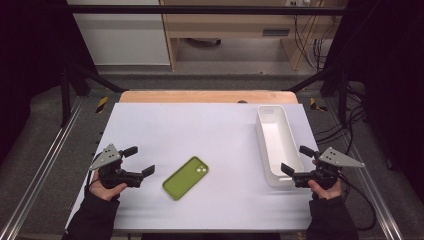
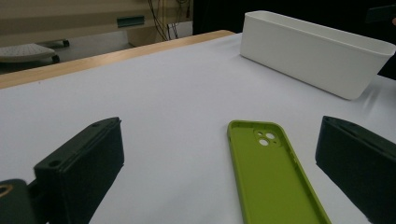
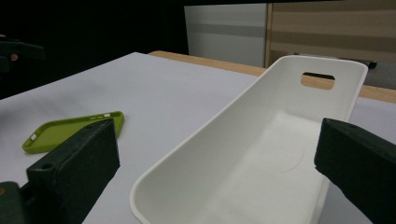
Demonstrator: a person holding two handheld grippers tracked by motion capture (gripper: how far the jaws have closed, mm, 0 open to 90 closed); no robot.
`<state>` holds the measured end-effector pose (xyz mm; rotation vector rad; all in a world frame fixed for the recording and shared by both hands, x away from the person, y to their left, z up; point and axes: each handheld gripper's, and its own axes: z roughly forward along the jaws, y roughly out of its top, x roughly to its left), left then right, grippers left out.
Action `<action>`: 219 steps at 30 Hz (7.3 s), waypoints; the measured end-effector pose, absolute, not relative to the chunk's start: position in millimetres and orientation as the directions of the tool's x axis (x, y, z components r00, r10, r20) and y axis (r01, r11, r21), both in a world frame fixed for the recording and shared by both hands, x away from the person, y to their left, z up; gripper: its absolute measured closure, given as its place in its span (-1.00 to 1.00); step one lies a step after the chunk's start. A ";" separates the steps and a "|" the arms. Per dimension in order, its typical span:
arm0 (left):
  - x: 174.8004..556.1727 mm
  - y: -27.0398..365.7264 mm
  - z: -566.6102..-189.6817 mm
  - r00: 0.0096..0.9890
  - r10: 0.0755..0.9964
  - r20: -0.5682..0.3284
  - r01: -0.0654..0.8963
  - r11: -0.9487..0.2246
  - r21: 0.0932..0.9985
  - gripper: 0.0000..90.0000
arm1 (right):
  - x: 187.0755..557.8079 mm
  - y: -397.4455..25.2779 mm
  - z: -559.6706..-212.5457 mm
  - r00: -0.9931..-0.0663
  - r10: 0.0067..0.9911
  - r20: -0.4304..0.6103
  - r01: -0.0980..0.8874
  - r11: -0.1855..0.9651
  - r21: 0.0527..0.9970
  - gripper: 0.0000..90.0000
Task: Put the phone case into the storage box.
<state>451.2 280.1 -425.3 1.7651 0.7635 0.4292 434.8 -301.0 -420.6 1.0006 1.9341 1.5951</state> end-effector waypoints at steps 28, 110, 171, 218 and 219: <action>453.1 257.1 -413.0 0.739 0.671 -0.066 0.292 -0.231 0.928 -1.00 | 434.7 -299.6 -419.9 -0.652 0.752 0.099 0.252 0.092 0.963 -0.99; 488.4 189.8 -452.0 0.745 0.665 -0.051 0.488 -0.490 0.722 -0.94 | 434.9 -298.9 -420.6 -0.648 0.755 0.101 0.263 0.097 0.960 -0.99; 487.8 185.1 -462.9 0.712 0.700 -0.055 0.581 -0.542 0.607 0.67 | 435.6 -299.3 -421.0 -0.647 0.757 0.098 0.264 0.102 0.959 -0.99; 474.1 187.1 -440.1 0.715 0.699 0.017 0.482 -0.510 0.713 0.96 | 435.2 -299.9 -420.4 -0.648 0.755 0.104 0.267 0.097 0.959 -0.99; 473.5 187.1 -439.2 0.714 0.700 0.019 0.478 -0.507 0.717 0.96 | 435.1 -299.9 -420.3 -0.647 0.755 0.104 0.268 0.097 0.959 -0.99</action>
